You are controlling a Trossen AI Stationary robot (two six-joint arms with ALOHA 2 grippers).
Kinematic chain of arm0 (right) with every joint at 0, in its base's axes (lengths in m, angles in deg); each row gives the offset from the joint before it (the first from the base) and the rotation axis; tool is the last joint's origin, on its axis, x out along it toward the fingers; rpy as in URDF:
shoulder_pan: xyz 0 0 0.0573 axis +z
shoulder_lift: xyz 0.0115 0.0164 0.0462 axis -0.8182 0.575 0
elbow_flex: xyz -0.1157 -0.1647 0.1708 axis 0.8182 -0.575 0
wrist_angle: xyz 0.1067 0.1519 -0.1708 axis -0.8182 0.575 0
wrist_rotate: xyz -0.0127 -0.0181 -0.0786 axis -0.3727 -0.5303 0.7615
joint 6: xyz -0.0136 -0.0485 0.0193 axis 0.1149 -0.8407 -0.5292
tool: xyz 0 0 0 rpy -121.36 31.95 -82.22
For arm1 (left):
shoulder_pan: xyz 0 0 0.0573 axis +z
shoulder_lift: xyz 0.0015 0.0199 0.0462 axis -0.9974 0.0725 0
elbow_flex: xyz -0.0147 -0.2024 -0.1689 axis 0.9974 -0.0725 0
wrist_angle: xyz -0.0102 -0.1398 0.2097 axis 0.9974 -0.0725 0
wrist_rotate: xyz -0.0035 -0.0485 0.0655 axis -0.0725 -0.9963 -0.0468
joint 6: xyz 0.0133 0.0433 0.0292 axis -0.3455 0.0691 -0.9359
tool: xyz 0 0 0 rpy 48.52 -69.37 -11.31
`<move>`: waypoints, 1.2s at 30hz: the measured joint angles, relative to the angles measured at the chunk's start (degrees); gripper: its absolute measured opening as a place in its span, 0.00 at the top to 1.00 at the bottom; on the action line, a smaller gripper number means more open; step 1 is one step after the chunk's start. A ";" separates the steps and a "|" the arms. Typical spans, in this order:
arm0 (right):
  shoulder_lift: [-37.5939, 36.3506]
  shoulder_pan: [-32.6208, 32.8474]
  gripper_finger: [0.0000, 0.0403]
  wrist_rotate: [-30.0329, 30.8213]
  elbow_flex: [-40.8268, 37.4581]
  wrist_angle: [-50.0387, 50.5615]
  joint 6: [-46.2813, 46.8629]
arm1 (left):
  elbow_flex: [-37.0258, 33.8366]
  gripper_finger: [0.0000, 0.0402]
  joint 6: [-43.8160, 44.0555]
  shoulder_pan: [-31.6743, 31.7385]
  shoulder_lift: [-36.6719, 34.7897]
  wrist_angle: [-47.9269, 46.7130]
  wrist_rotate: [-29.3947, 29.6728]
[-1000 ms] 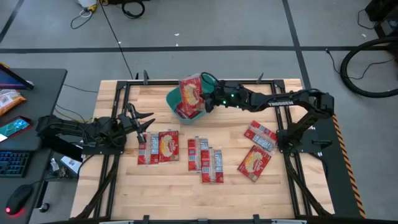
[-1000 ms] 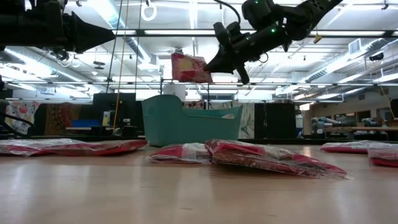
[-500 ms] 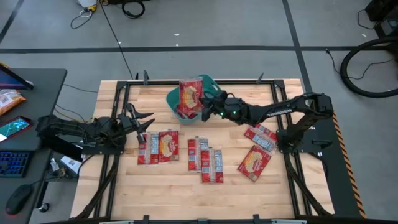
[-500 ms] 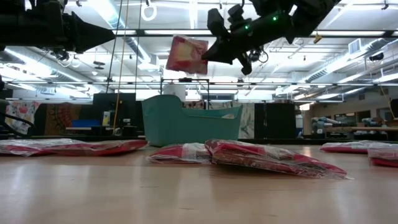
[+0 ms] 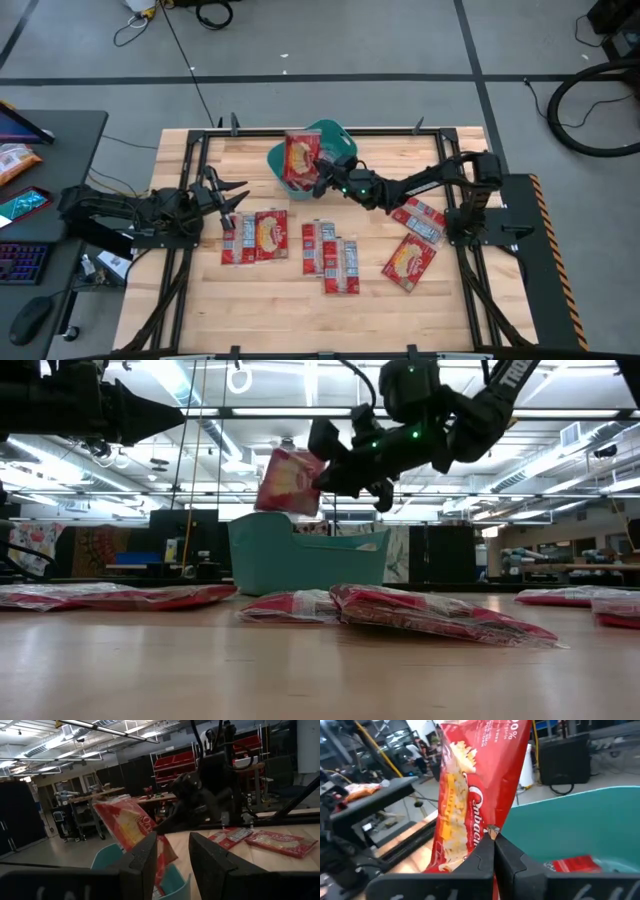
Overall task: Sort popcorn bags into baskets
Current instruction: Put the popcorn bag into the blue bin
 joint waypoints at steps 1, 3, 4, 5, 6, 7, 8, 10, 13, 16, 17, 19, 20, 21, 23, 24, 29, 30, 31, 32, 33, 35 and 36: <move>0.34 -0.19 0.99 0.04 0.02 -0.66 -0.01 | 0.00 0.70 -0.02 0.02 0.00 0.00 -0.02; 1.04 -0.36 0.99 1.19 0.02 -1.13 -0.02 | 0.00 0.70 0.00 0.02 0.00 -0.07 0.00; 1.14 -0.36 0.99 1.74 0.02 -0.61 -0.08 | 0.00 0.70 0.00 0.02 0.00 -0.09 -0.01; 1.14 -0.36 0.99 2.20 0.00 -0.03 -0.29 | 0.00 0.70 0.00 0.02 0.00 -0.09 -0.01; 1.11 -0.34 0.99 2.75 0.00 0.18 -0.28 | 0.00 0.70 0.00 0.02 0.00 -0.12 -0.01; 1.11 -0.34 0.99 3.15 0.00 0.18 -0.34 | 0.00 0.70 0.00 0.02 0.00 -0.18 0.00; 1.09 -0.36 0.99 3.51 0.00 0.13 -0.69 | 0.00 0.70 0.00 0.02 0.00 -0.29 -0.02; 1.06 -0.36 0.99 3.66 0.00 0.07 -0.87 | 0.00 0.70 -0.02 0.02 0.00 -0.29 0.00; 1.03 -0.30 0.99 4.82 0.00 0.57 -0.87 | 0.00 0.70 0.00 0.01 0.00 -0.27 -0.01; 1.03 -0.25 0.99 6.05 0.00 0.60 -0.89 | 0.00 0.70 0.00 0.01 0.00 -0.26 -0.02; 1.03 -0.25 0.99 6.02 0.00 0.60 -0.87 | 0.00 0.70 0.00 0.02 0.00 -0.29 -0.02; 1.03 -0.22 0.99 5.96 0.00 0.64 -1.14 | 0.00 0.70 -0.02 0.02 0.00 -0.29 -0.02; 1.03 -0.19 0.99 5.93 0.00 0.64 -1.29 | 0.00 0.70 -0.02 0.02 0.00 -0.29 -0.02; 1.03 -0.19 0.99 5.91 0.00 0.62 -1.28 | 0.00 0.70 -0.02 0.02 0.00 -0.29 0.00; 1.01 -0.19 0.99 5.88 0.00 0.65 -1.30 | 0.00 0.70 -0.03 0.00 0.00 -0.29 -0.01; 1.01 -0.19 0.99 5.79 0.00 0.64 -1.29 | 0.00 0.70 -0.02 0.01 0.00 -0.29 -0.01; 1.01 -0.11 0.99 4.21 0.00 0.65 -1.16 | 0.00 0.70 0.00 0.01 0.00 -0.29 -0.01; 1.01 -0.02 0.99 4.19 0.00 0.67 -1.13 | 0.00 0.70 0.00 0.02 0.00 -0.29 0.00; 1.01 0.08 0.99 4.20 0.00 0.67 -1.13 | 0.00 0.70 0.00 0.02 0.00 -0.29 -0.01; 1.01 0.20 0.99 4.21 0.00 0.67 -1.15 | 0.00 0.70 0.00 0.01 0.00 -0.29 -0.01; 1.01 0.35 0.99 4.21 0.00 0.67 -1.22 | 0.00 0.70 0.00 0.02 0.00 -0.29 -0.02; 0.98 0.46 0.99 4.19 0.00 0.67 -1.26 | 0.00 0.70 -0.02 0.02 0.00 -0.29 -0.01; 0.98 0.45 0.99 4.19 0.00 0.67 -1.26 | 0.00 0.70 -0.02 0.01 0.00 -0.29 -0.01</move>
